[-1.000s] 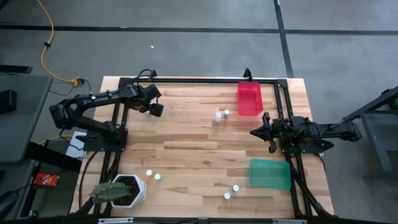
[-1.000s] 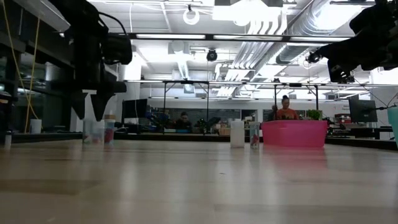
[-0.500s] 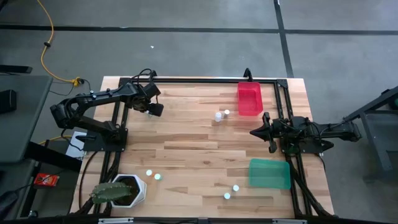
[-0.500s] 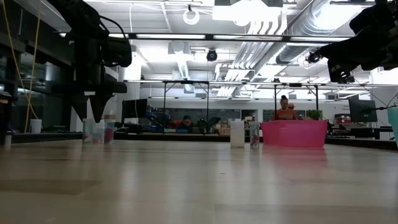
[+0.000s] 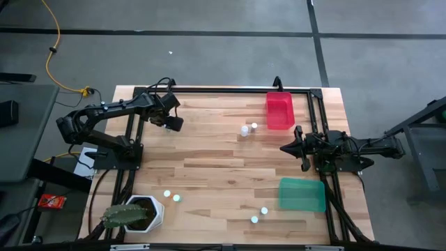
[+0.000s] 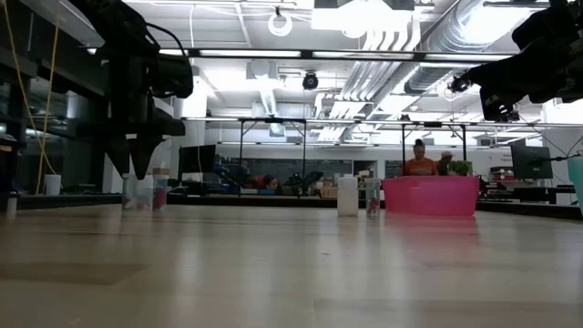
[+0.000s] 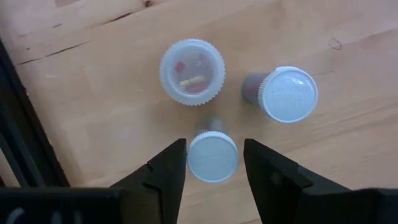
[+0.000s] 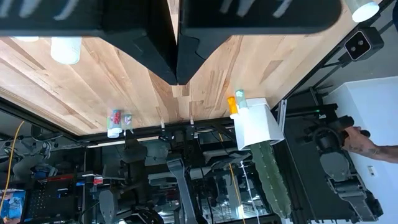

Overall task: Pick and place medicine bottles into bin by pill shape (circle, oval)
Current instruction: Put the blue capsule bottle into the red bin

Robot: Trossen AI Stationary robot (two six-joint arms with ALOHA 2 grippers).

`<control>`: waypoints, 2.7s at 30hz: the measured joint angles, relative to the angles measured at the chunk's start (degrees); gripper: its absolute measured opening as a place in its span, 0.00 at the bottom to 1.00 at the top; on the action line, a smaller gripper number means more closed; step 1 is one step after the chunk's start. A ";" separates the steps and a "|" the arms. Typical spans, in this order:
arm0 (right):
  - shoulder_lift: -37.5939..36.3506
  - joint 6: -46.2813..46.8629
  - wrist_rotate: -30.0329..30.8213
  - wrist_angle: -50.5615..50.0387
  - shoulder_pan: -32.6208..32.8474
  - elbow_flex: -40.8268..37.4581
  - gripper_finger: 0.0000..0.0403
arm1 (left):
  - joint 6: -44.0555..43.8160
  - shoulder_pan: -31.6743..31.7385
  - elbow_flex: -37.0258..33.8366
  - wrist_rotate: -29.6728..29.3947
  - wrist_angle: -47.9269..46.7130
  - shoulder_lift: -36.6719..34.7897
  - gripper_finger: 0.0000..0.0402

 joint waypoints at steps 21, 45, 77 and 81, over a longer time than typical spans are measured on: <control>0.00 0.01 -0.01 0.00 -0.01 0.00 0.00 | 0.48 0.00 0.00 -0.02 -0.02 0.00 0.38; -0.01 0.00 0.00 -0.01 0.00 0.00 0.00 | 1.55 0.00 0.00 -0.02 0.01 0.00 0.38; 0.00 0.01 -0.01 0.01 0.00 -0.01 0.00 | 1.48 0.00 -0.02 0.44 0.58 3.34 0.49; -0.01 0.01 0.00 0.01 -0.01 -0.01 0.00 | 1.48 0.00 -0.02 0.22 0.53 3.34 0.45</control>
